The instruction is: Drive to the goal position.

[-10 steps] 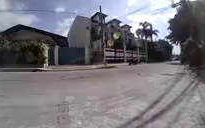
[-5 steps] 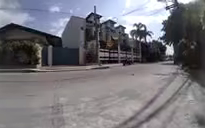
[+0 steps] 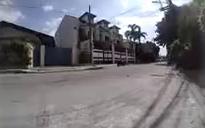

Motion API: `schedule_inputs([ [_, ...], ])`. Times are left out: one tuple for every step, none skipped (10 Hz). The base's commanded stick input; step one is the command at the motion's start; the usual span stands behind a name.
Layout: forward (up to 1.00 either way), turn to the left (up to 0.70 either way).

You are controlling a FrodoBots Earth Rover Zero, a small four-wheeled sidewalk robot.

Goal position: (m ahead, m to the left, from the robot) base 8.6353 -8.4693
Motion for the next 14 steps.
schedule_inputs([
  [0.70, -0.35],
  [0.70, -0.35],
  [0.70, -0.35],
  [0.70, -0.35],
  [0.70, -0.35],
  [0.70, -0.35],
  [0.70, -0.35],
  [0.70, -0.35],
  [0.70, -0.35],
  [0.70, -0.35],
  [0.70, -0.35],
  [0.70, -0.35],
  [0.70, -0.35],
  [0.70, -0.35],
])
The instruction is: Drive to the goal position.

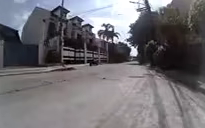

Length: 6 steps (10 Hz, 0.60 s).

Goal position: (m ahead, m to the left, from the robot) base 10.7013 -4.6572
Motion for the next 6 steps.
schedule_inputs([
  [0.70, -0.35],
  [0.70, -0.35],
  [0.70, -0.35],
  [0.70, -0.35],
  [0.70, -0.35],
  [0.72, -0.35],
])
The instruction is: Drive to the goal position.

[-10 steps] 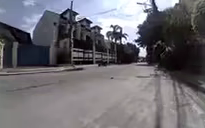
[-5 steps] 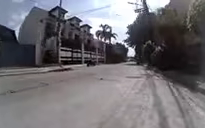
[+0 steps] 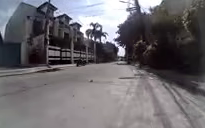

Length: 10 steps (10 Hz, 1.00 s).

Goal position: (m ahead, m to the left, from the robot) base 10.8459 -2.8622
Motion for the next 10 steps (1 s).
schedule_inputs([
  [0.83, -0.34],
  [0.87, -0.35],
  [1.00, -0.40],
  [1.00, -0.40],
  [1.00, -0.40],
  [1.00, -0.40],
  [1.00, -0.26],
  [1.00, -0.13],
  [1.00, -0.02],
  [1.00, 0.00],
])
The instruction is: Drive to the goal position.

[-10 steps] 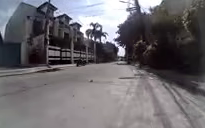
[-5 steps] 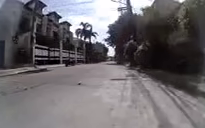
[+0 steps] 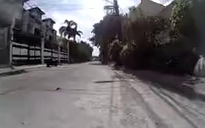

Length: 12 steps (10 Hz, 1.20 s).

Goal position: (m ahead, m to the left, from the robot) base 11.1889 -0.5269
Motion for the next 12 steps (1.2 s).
schedule_inputs([
  [1.00, 0.00],
  [1.00, 0.00],
  [1.00, 0.00],
  [1.00, 0.00],
  [1.00, 0.00],
  [1.00, 0.00],
  [1.00, 0.00],
  [1.00, 0.00],
  [1.00, 0.00],
  [1.00, 0.00],
  [1.00, 0.00],
  [1.00, 0.00],
])
